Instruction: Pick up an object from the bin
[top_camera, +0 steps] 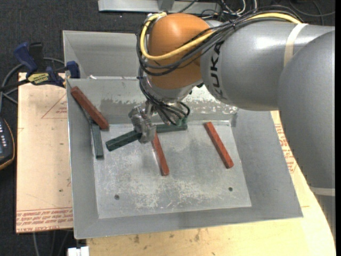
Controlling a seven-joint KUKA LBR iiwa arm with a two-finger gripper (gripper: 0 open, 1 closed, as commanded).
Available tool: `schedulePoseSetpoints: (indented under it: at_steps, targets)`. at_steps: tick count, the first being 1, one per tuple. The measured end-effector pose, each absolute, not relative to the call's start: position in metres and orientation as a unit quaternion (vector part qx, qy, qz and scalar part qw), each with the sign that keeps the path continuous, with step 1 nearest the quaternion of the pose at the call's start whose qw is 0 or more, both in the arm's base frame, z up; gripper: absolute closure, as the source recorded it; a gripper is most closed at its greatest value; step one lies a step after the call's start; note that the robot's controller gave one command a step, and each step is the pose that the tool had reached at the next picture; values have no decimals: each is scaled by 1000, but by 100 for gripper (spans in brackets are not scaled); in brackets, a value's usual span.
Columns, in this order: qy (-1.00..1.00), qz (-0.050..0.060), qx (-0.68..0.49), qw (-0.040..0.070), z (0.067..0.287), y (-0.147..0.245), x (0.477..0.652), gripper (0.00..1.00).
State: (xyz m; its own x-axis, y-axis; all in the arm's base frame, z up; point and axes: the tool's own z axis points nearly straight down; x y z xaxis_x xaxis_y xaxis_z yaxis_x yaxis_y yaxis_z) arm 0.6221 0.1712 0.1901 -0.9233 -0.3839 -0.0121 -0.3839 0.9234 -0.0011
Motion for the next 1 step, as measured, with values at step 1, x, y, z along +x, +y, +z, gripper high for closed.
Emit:
schedulePoseSetpoints:
  at_steps: [1]
  targets:
    - [891, -1, -454, 5, 293, 154, 607, 100]
